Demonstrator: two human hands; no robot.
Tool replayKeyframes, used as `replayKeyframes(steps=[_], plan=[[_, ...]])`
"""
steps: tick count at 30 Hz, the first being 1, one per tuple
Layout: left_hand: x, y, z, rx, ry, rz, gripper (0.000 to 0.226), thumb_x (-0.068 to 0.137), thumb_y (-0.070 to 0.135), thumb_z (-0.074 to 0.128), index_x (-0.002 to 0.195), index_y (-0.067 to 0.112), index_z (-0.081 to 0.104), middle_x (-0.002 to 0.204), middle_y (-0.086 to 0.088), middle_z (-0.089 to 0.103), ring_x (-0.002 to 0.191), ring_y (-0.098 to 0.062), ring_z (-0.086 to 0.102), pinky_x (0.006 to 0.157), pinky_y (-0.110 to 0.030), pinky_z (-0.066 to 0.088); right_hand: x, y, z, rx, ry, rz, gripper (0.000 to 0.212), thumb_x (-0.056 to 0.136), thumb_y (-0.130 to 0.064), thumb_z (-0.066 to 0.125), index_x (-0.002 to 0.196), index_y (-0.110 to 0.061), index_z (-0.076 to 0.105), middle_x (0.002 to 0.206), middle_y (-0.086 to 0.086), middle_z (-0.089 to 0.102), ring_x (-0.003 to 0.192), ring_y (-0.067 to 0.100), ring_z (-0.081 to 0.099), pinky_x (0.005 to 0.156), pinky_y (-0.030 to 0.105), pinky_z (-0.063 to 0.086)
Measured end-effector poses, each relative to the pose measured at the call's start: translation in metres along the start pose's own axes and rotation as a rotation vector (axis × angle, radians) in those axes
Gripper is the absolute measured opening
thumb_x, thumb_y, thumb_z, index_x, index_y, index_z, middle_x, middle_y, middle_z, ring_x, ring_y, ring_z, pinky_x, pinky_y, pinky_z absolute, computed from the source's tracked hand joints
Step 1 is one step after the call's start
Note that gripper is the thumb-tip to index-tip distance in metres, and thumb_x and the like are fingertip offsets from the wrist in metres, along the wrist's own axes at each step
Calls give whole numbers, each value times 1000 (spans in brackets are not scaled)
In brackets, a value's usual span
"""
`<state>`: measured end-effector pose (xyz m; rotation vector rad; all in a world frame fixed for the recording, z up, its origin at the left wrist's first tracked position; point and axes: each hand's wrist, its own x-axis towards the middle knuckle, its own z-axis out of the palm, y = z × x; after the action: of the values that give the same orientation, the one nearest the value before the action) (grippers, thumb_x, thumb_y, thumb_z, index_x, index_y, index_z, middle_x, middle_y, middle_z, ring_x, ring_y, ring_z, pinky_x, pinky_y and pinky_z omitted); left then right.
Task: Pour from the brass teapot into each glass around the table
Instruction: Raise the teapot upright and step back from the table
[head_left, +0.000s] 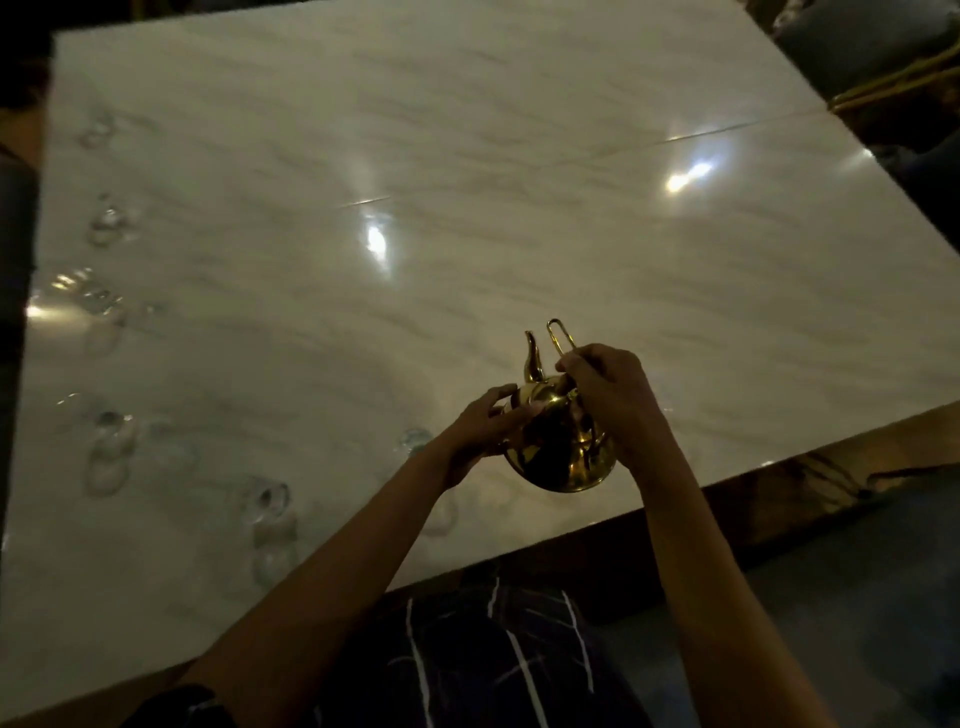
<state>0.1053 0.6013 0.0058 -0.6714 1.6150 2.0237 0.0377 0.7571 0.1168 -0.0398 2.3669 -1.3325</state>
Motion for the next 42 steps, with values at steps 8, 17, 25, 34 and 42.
replayKeyframes(steps=[8, 17, 25, 34, 42], plan=[[-55, -13, -97, -155, 141, 44, 68, 93, 35, 78, 152, 25, 48, 134, -7, 66, 116, -20, 68, 96, -39, 57, -10, -54, 96, -43, -188, -122, 22, 100, -20, 52, 90, -15, 72, 81, 6, 70, 65, 17, 64, 74, 42, 56], [-110, -26, -202, -202, 227, 94, 85, 92, 38, 79, 160, 15, 34, 151, -12, 53, 122, -25, 62, 97, -38, 56, -29, -111, 202, 8, -300, -100, 24, 101, -13, 50, 89, -15, 71, 78, 7, 68, 72, 19, 65, 80, 41, 55], [-131, -45, -294, -161, 468, 69, 35, 93, 47, 74, 100, 13, 72, 102, -4, 74, 105, -23, 68, 79, -26, 54, -34, -138, 309, 57, -295, -17, 16, 94, -6, 57, 90, -14, 70, 100, 15, 72, 100, 29, 69, 97, 49, 54], [-133, -53, -372, -129, 460, 15, 42, 101, 31, 68, 134, 7, 62, 121, -10, 64, 106, -21, 58, 76, -28, 48, -14, -145, 406, 137, -176, 58, 14, 89, -4, 61, 85, -12, 72, 89, 14, 76, 89, 28, 75, 91, 49, 59], [-118, -57, -403, -181, 367, -18, 30, 100, 34, 69, 127, 25, 59, 126, -3, 59, 115, -23, 53, 93, -40, 45, 15, -139, 453, 193, -70, 206, 15, 87, -3, 61, 88, 3, 76, 80, 14, 77, 81, 26, 76, 88, 50, 60]])
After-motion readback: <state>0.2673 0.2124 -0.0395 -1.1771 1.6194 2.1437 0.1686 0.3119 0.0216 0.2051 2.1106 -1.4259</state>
